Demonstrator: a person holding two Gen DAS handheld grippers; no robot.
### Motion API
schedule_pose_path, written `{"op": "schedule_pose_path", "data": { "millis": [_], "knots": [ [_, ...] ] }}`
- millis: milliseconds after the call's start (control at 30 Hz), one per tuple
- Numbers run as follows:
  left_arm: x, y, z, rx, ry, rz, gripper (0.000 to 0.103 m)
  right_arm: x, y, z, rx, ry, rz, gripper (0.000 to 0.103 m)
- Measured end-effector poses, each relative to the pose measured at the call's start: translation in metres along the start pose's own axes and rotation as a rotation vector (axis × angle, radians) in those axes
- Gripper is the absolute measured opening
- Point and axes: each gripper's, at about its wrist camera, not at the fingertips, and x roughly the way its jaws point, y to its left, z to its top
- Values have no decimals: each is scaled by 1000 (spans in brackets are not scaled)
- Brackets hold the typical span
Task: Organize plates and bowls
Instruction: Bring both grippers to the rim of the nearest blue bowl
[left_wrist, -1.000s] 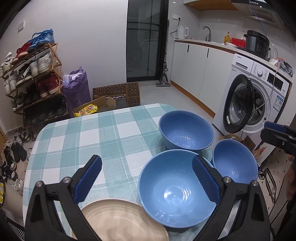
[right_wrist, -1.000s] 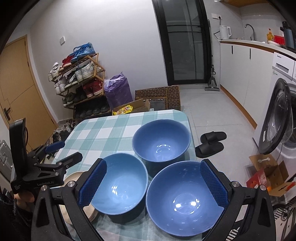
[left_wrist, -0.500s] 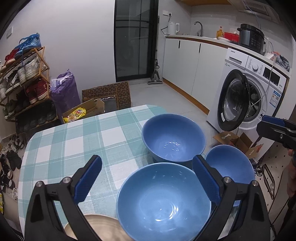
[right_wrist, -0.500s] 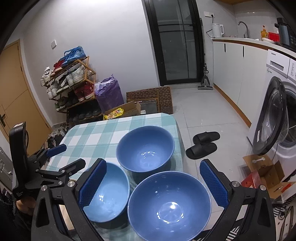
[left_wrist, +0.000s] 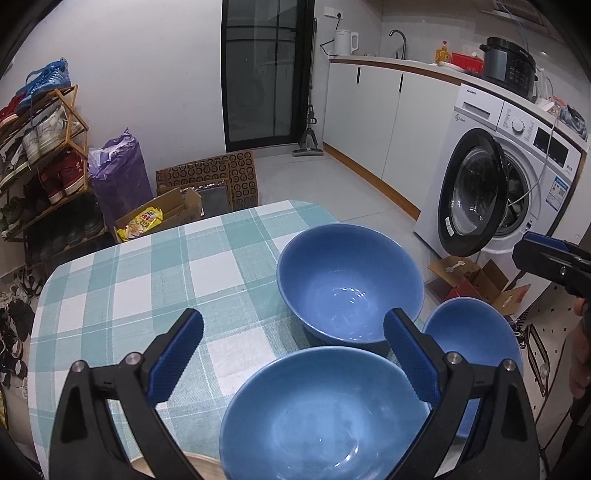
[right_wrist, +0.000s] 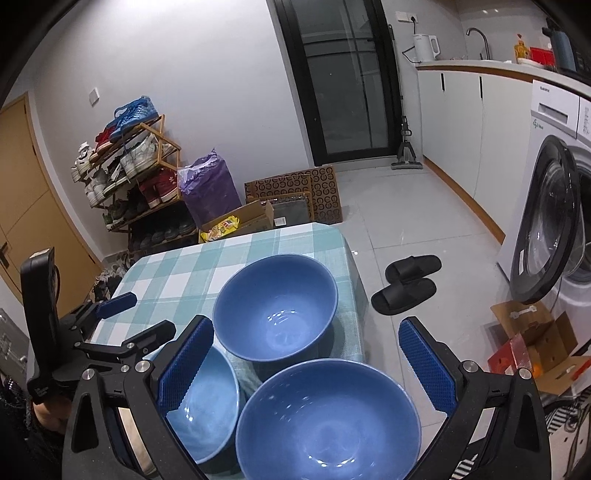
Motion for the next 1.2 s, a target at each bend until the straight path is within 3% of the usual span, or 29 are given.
{"op": "schedule_pose_path", "data": {
  "millis": [933,1200],
  "knots": [
    [71,18,10,-60,126,5,99,103,-7,4,-16,147,-11,101],
    [86,18,11,-59,152,12,97,125,-9,2,-13,198,-10,94]
  ]
}}
